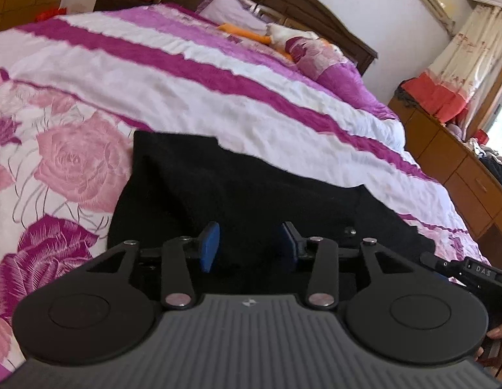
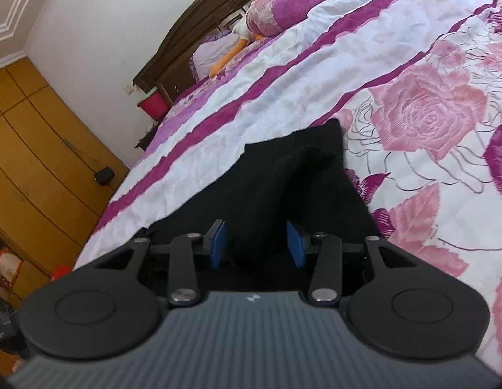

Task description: Fold small clothes

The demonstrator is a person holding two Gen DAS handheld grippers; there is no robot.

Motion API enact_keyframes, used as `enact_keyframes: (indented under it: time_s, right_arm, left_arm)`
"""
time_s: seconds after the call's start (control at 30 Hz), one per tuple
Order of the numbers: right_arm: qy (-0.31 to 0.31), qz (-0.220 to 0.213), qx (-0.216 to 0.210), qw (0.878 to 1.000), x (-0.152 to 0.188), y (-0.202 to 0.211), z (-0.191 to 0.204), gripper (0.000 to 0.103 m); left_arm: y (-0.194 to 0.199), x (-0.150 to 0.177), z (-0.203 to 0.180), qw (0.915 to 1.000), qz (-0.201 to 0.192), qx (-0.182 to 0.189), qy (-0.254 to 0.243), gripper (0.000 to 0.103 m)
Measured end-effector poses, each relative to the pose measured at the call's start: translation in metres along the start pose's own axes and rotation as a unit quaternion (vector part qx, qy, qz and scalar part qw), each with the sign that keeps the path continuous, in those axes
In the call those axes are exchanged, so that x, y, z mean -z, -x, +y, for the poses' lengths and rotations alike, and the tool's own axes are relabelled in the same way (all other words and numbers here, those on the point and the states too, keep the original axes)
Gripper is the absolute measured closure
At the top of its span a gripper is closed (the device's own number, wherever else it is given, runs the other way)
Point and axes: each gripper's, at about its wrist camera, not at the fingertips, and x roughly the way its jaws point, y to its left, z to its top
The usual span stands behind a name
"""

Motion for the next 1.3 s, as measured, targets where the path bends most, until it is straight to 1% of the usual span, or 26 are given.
enact_keyframes:
  time_s: [0.17,0.2,0.3,0.37,0.43,0.6,0.67,0.7,0.73,0.77,0.8,0.83,0.9,1.03,1.17,1.3]
  right_arm:
    - [-0.003,-0.002,-0.007,1.0,0.003,-0.004,-0.003,0.059]
    - [-0.004,-0.002,-0.008,1.0,0.004,-0.003,-0.003,0.06]
    - [-0.006,-0.001,-0.012,1.0,0.003,-0.002,-0.005,0.06]
    - [-0.008,-0.001,-0.013,1.0,0.003,-0.001,-0.005,0.06]
    - [-0.009,-0.001,-0.014,1.0,0.003,0.001,-0.005,0.06]
    - [0.0,0.0,-0.013,1.0,0.003,-0.001,-0.003,0.06]
    - [0.003,-0.002,-0.015,1.0,0.003,-0.002,-0.002,0.06]
    - [0.004,-0.002,-0.016,1.0,0.002,-0.003,-0.002,0.06]
    - [0.005,-0.002,-0.017,1.0,0.002,-0.003,-0.002,0.069]
    - [0.004,-0.004,-0.017,1.0,0.001,-0.004,-0.002,0.079]
    - [0.005,-0.002,-0.021,1.0,0.0,-0.004,-0.001,0.092]
    - [0.002,-0.001,-0.024,1.0,-0.002,-0.004,-0.001,0.092]
    - [-0.006,-0.013,-0.036,0.999,-0.006,-0.002,-0.002,0.093]
    - [-0.016,-0.037,-0.05,0.998,-0.024,-0.005,0.001,0.093]
    - [-0.033,-0.048,-0.049,0.997,-0.041,-0.019,0.002,0.093]
    - [-0.03,-0.05,-0.033,0.998,-0.053,-0.039,0.003,0.093]
  left_arm:
    - [0.008,0.003,-0.001,0.9999,-0.009,-0.011,-0.001,0.055]
    - [0.012,0.004,0.0,0.9998,-0.013,-0.013,0.005,0.054]
    - [0.015,0.004,0.003,0.9992,-0.019,-0.03,0.016,0.047]
    - [0.011,0.004,0.004,0.9991,-0.014,-0.037,0.015,0.047]
    - [0.006,0.004,0.004,0.9993,-0.008,-0.033,0.014,0.047]
    - [-0.004,0.003,-0.005,0.9998,-0.012,-0.012,-0.005,0.047]
    - [-0.009,0.002,-0.007,0.9998,-0.009,-0.008,-0.014,0.053]
    - [-0.01,0.001,-0.008,0.9999,-0.007,-0.004,-0.015,0.069]
    - [-0.012,0.0,-0.008,0.9999,-0.005,0.002,-0.014,0.083]
    - [-0.012,-0.001,-0.009,0.9999,-0.005,0.006,-0.014,0.087]
    - [-0.011,-0.003,-0.009,0.9998,-0.011,0.007,-0.015,0.091]
    - [-0.009,-0.005,-0.011,0.9995,-0.022,0.007,-0.02,0.092]
    - [-0.005,-0.012,-0.013,0.9987,-0.042,0.006,-0.027,0.093]
    - [-0.014,-0.033,-0.017,0.9983,-0.052,-0.001,-0.027,0.093]
    - [-0.029,-0.052,-0.021,0.9965,-0.07,-0.016,-0.041,0.093]
    - [-0.054,-0.068,-0.018,0.9964,-0.069,-0.033,-0.038,0.093]
